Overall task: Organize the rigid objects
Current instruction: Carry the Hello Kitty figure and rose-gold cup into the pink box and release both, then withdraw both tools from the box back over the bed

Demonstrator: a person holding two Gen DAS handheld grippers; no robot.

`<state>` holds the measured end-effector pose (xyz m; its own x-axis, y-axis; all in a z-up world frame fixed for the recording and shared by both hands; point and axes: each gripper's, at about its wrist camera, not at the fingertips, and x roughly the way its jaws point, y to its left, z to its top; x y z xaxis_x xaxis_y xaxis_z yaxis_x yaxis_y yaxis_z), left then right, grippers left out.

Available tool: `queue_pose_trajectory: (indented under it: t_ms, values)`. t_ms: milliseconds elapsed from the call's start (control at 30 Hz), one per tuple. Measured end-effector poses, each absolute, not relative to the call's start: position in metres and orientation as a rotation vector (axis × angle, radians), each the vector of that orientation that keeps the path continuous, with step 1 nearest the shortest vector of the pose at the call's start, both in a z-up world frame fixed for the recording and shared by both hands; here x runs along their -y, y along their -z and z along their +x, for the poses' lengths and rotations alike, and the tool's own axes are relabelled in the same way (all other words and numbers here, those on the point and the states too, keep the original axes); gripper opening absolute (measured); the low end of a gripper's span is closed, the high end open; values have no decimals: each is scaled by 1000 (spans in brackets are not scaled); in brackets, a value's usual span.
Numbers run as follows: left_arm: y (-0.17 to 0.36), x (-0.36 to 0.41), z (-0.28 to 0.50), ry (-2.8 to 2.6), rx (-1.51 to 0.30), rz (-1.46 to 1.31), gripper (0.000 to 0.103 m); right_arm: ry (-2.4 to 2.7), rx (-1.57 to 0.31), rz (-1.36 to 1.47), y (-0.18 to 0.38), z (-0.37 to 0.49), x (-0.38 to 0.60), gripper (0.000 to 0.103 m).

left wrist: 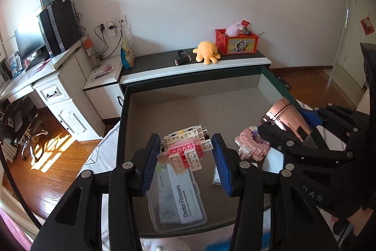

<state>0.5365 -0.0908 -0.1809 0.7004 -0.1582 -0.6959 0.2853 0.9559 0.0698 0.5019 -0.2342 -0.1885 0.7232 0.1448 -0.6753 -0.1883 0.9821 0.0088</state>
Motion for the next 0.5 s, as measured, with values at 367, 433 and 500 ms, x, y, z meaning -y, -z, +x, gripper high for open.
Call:
queue_pose_trajectory:
  t_ms: [367, 433, 500]
  values:
    - [206, 99, 548, 216, -809, 179, 55, -67, -789, -12, 208, 515, 267, 52]
    - [197, 93, 541, 217, -781, 160, 64, -56, -768, 26, 203, 508, 272, 71]
    - [185, 86, 527, 211, -734, 142, 74, -68, -741, 48, 192, 496, 274, 79]
